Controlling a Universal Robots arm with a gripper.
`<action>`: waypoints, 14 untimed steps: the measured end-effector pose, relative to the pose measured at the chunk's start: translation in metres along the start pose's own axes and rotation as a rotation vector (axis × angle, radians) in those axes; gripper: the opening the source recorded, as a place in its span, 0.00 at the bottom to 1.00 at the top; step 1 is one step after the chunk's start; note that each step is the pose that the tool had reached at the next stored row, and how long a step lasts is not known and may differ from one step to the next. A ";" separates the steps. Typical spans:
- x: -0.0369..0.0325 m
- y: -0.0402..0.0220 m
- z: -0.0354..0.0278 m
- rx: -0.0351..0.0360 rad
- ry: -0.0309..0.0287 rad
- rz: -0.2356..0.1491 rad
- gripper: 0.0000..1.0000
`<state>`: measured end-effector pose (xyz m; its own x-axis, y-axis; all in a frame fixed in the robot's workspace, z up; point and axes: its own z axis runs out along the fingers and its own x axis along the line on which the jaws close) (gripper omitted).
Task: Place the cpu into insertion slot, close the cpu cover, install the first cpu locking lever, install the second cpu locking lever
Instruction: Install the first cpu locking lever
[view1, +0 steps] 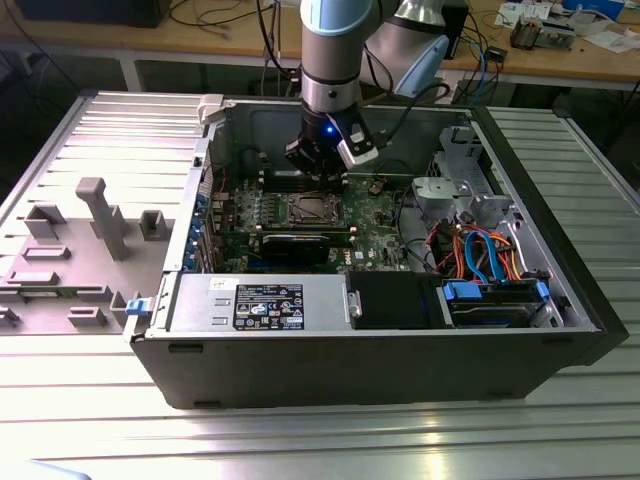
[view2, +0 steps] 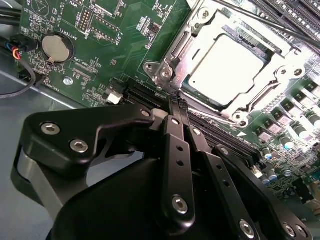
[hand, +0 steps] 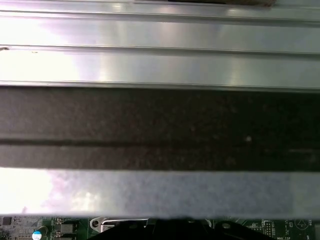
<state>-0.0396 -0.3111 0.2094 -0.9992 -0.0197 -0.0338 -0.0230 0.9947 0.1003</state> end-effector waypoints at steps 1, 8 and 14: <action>0.0000 0.0000 0.0004 0.0001 0.0000 0.000 0.11; 0.0000 0.0001 -0.0011 -0.0001 0.0000 0.000 0.11; -0.0001 0.0001 -0.0012 -0.0001 -0.0002 0.000 0.11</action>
<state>-0.0396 -0.3111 0.2106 -0.9992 -0.0197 -0.0340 -0.0231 0.9947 0.1004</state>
